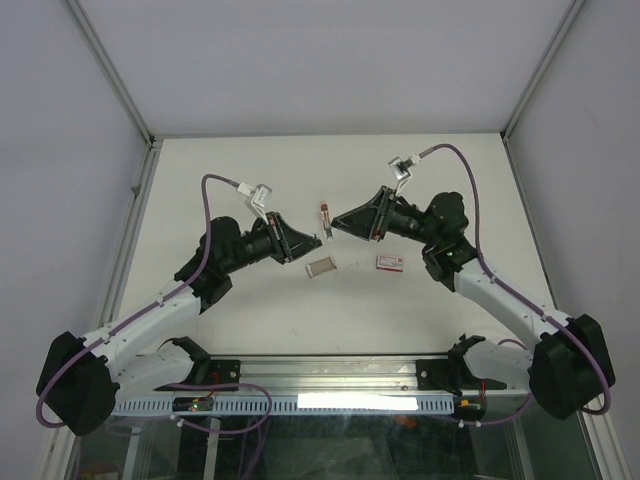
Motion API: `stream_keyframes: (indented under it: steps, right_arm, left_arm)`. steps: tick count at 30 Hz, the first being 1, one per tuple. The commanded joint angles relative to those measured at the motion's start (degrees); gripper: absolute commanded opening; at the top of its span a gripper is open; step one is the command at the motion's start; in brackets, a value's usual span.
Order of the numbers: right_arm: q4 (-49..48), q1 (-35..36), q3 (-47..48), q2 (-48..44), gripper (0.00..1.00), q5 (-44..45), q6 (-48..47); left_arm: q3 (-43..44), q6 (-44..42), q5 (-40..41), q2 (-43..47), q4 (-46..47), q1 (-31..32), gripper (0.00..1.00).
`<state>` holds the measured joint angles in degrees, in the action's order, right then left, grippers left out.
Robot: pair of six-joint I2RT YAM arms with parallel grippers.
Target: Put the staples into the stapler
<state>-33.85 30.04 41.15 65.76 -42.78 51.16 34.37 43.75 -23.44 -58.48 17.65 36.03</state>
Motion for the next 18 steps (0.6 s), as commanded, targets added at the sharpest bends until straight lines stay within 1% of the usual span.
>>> stream_keyframes:
  steps: [1,4,7,9,13,15,18]
  right_arm:
    - [11.4,-0.7,0.9,-3.2,0.4,9.1,-9.6]
    - [27.3,-0.7,3.1,-3.4,0.4,18.7,-15.8]
    - [36.7,-0.7,4.2,-2.7,0.4,26.8,-19.4]
    - [41.3,-0.6,4.6,-1.6,0.4,30.8,-20.7]
    - [45.2,-0.6,4.1,0.0,0.41,34.4,-21.3]
    - [45.5,-0.5,3.4,0.2,0.41,35.2,-21.3]
    - [46.0,-0.2,2.9,0.0,0.41,36.5,-21.8]
  left_arm:
    - [1.9,-4.4,6.7,-0.9,-13.1,0.2,0.11]
    - [2.4,-4.9,9.1,-4.9,-21.2,0.5,0.11]
    - [1.8,-3.6,11.1,-8.9,-23.8,3.6,0.1]
    - [2.6,-2.1,14.5,-11.5,-25.3,7.1,0.1]
    - [7.0,-0.1,22.7,-17.6,-30.4,13.5,0.09]
    - [8.8,0.9,24.6,-20.0,-31.4,15.5,0.09]
    - [10.7,2.0,26.8,-22.6,-32.4,17.0,0.1]
